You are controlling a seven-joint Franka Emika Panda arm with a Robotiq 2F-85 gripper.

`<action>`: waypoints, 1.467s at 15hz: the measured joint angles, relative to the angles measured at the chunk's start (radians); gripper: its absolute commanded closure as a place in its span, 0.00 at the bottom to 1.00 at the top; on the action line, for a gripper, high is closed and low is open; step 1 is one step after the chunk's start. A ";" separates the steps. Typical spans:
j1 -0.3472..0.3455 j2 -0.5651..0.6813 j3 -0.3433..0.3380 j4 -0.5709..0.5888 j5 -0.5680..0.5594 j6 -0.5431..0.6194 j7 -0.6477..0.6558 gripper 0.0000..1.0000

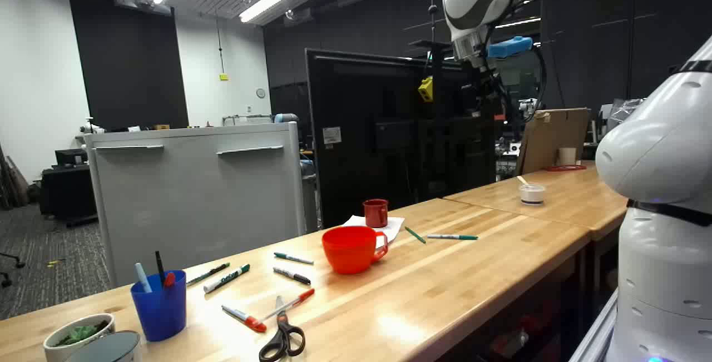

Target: Move one orange pen to the right

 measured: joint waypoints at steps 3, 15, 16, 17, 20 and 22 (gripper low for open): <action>0.000 0.000 0.000 0.000 0.000 0.001 0.000 0.00; 0.138 0.159 0.038 0.012 0.004 0.035 -0.052 0.00; 0.166 0.200 0.052 0.018 0.005 0.050 -0.063 0.00; 0.191 0.242 0.067 0.026 0.007 0.066 -0.076 0.00; 0.248 0.352 0.107 0.059 0.007 0.107 -0.142 0.00; 0.273 0.412 0.130 0.086 0.006 0.118 -0.204 0.00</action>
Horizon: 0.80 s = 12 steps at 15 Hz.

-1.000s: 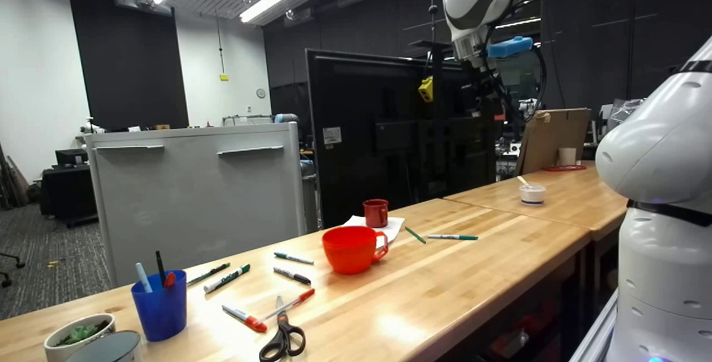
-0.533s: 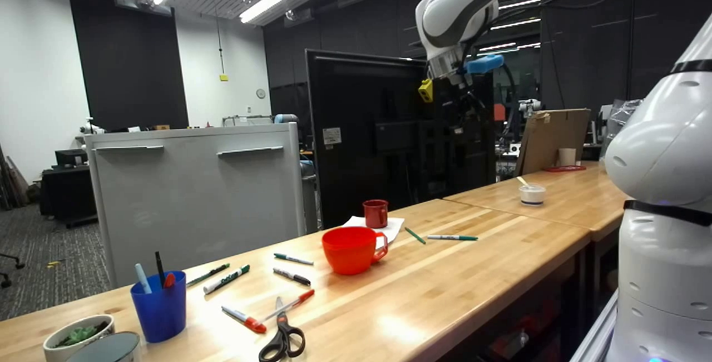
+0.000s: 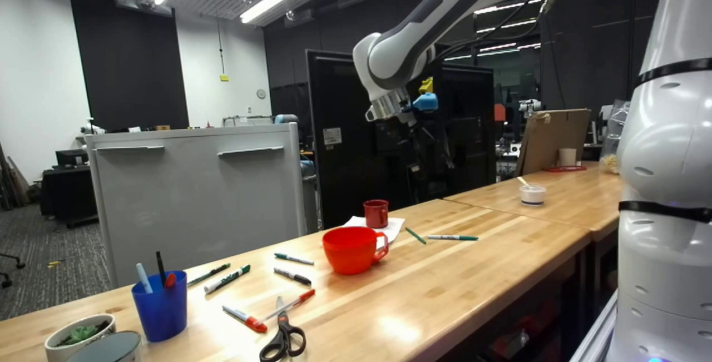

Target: Move one orange pen to the right

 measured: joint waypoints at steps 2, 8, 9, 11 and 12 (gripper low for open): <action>0.018 0.047 0.023 0.029 -0.002 0.000 -0.069 0.00; 0.069 0.126 0.100 0.072 -0.006 -0.001 -0.265 0.00; 0.080 0.133 0.116 0.070 -0.006 -0.001 -0.293 0.00; 0.103 0.137 0.145 0.061 -0.006 -0.001 -0.351 0.00; 0.113 0.136 0.158 0.056 -0.006 -0.001 -0.381 0.00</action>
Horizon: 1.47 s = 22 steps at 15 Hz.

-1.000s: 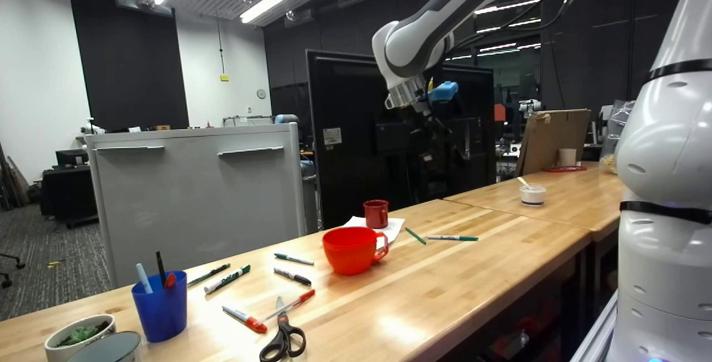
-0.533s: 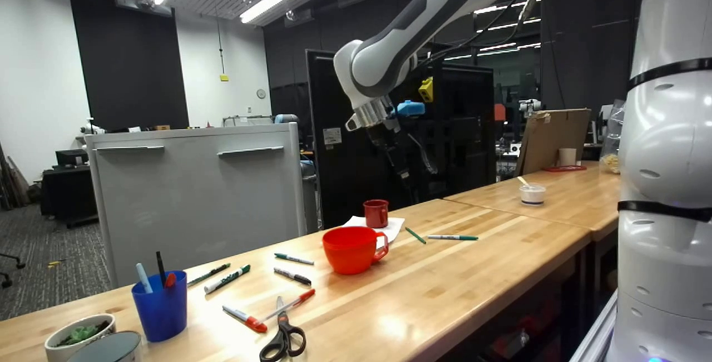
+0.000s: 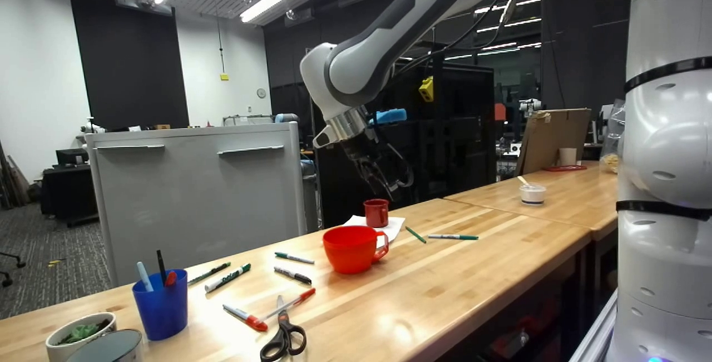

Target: Move one orange pen to the right

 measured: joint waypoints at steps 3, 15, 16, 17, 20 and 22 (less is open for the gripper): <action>0.024 -0.016 0.029 -0.027 -0.038 -0.009 -0.087 0.00; 0.025 -0.009 0.036 -0.039 -0.088 0.076 -0.179 0.00; 0.027 0.010 0.038 -0.032 -0.104 0.120 -0.204 0.00; 0.028 0.033 0.042 -0.022 -0.119 0.167 -0.230 0.00; 0.031 0.126 0.052 0.019 -0.132 0.319 -0.316 0.00; 0.033 0.198 0.059 0.052 -0.132 0.414 -0.370 0.00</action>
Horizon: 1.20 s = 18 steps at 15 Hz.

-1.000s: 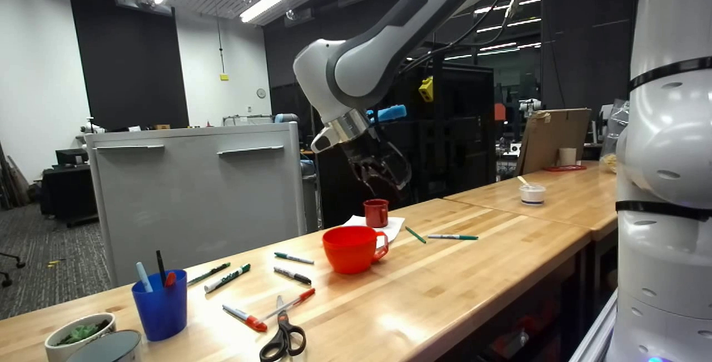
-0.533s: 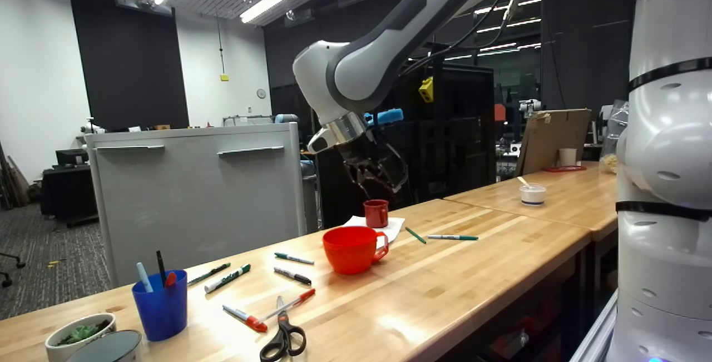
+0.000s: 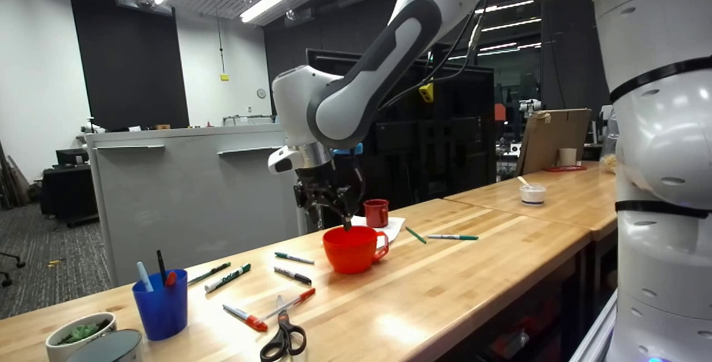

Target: Move one orange pen to the right

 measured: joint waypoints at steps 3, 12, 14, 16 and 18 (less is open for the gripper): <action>0.001 0.108 0.012 0.058 0.000 0.084 -0.079 0.00; 0.019 0.271 0.045 0.209 0.023 0.093 -0.262 0.00; 0.022 0.289 0.056 0.225 0.060 0.082 -0.271 0.00; 0.025 0.304 0.066 0.237 0.105 0.058 -0.272 0.00; 0.028 0.317 0.070 0.248 0.140 0.032 -0.271 0.00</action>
